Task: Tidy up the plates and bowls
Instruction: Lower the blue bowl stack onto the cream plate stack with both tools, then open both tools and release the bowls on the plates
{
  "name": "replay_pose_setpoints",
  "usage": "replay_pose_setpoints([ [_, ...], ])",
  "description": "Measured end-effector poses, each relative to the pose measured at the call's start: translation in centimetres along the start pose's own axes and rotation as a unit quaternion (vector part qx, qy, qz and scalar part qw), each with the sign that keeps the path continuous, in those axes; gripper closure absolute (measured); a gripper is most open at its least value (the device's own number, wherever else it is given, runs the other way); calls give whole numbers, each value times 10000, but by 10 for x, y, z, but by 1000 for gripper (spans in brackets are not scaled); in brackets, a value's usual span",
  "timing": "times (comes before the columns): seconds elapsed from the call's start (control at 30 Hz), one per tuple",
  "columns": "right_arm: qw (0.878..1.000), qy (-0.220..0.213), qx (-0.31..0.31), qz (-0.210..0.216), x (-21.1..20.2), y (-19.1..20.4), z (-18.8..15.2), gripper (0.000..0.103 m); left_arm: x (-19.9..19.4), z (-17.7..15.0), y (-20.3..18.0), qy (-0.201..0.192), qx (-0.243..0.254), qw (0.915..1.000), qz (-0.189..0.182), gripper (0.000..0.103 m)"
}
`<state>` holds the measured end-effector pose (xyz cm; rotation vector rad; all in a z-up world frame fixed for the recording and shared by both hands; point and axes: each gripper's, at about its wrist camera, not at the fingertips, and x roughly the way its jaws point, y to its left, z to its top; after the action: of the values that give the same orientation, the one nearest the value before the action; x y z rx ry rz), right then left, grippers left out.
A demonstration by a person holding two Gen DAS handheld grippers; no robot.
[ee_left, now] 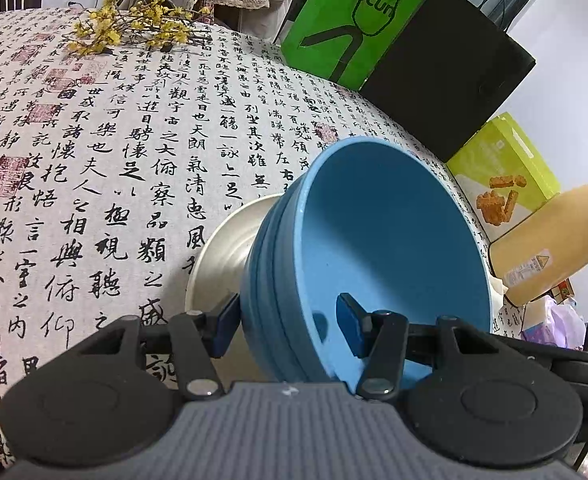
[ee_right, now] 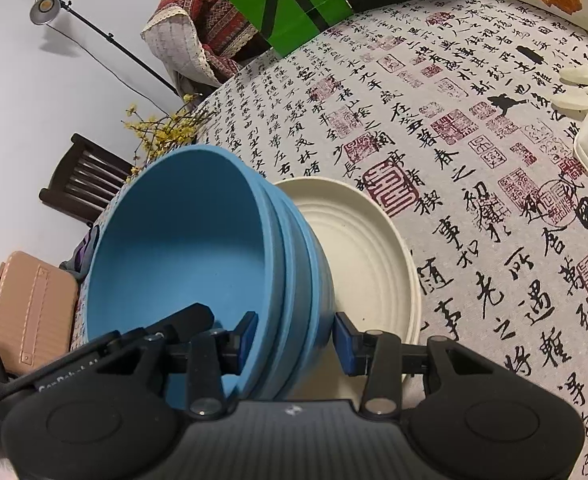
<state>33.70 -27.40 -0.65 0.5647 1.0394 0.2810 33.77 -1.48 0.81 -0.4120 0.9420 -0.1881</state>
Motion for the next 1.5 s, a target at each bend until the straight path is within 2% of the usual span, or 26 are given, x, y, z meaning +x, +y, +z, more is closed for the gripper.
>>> replay_pose_setpoints([
  [0.57, 9999, -58, -103, 43, 5, -4, 3, 60, 6, 0, 2, -15, -73, 9999, -89, 46],
  [0.7, 9998, -126, -160, 86, 2, -3, 2, 54, 5, -2, 1, -32, -53, 9999, -109, 41],
  [0.97, 9995, -251, -175, 114, -5, -3, 0, 51, -5, -4, -3, -198, -12, 9997, -150, 33],
  [1.13, 9984, -478, -236, 207, -17, -4, -5, 41, -20, -6, -6, -466, 149, 9982, -335, 20],
  [1.27, 9970, -638, -303, 309, -28, -5, -11, 35, -38, -12, -7, -791, 299, 9956, -394, 14],
  [1.33, 9961, -731, -335, 358, -33, -7, -15, 30, -46, -16, -6, -955, 359, 9939, -408, 5],
  [1.4, 9947, -851, -361, 453, -38, -8, -21, 21, -55, -20, -5, -1140, 421, 9916, -435, 3],
  [1.5, 9919, -1043, -476, 545, -49, -7, -31, 20, -67, -28, -3, -1379, 525, 9881, -426, 0],
])
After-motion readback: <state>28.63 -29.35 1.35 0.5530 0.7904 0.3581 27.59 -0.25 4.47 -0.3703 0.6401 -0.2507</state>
